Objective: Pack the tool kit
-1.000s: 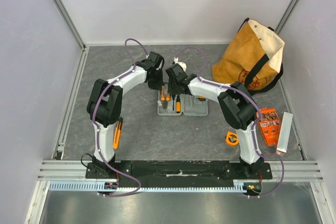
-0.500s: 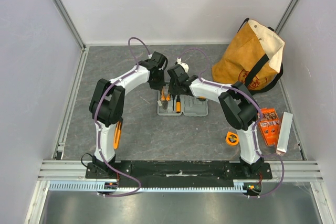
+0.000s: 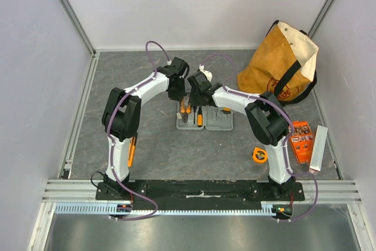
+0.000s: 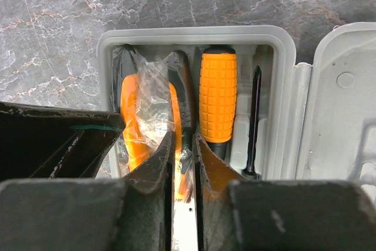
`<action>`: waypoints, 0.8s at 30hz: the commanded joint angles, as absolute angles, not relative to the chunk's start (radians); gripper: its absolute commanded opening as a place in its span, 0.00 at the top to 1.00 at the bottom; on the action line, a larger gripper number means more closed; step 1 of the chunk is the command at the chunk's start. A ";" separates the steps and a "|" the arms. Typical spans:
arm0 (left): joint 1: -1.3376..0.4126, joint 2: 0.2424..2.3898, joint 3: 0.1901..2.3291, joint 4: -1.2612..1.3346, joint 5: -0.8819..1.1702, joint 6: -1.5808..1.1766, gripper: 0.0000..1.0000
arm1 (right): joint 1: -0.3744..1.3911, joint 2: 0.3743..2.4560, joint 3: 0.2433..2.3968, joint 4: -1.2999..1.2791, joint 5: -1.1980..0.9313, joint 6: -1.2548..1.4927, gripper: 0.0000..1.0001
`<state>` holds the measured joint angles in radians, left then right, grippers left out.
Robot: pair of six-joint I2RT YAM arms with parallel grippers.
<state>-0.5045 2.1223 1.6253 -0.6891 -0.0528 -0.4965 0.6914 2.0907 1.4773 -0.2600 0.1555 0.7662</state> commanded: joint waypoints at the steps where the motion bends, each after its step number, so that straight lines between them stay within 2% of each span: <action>1: -0.606 2.220 1.503 -0.804 0.118 -0.554 0.88 | 0.710 2.079 1.525 -0.298 0.087 0.782 0.78; 9: -0.586 2.065 1.600 -0.825 0.025 -0.554 0.78 | 0.701 2.020 1.582 -0.307 0.126 0.727 0.68; 15: -0.568 1.939 1.631 -0.819 0.006 -0.554 0.73 | 0.701 1.928 1.533 -0.310 0.137 0.667 0.62; 24: -0.505 1.824 1.517 -0.746 0.018 -0.569 0.69 | 0.713 1.910 1.462 -0.302 0.046 0.531 0.64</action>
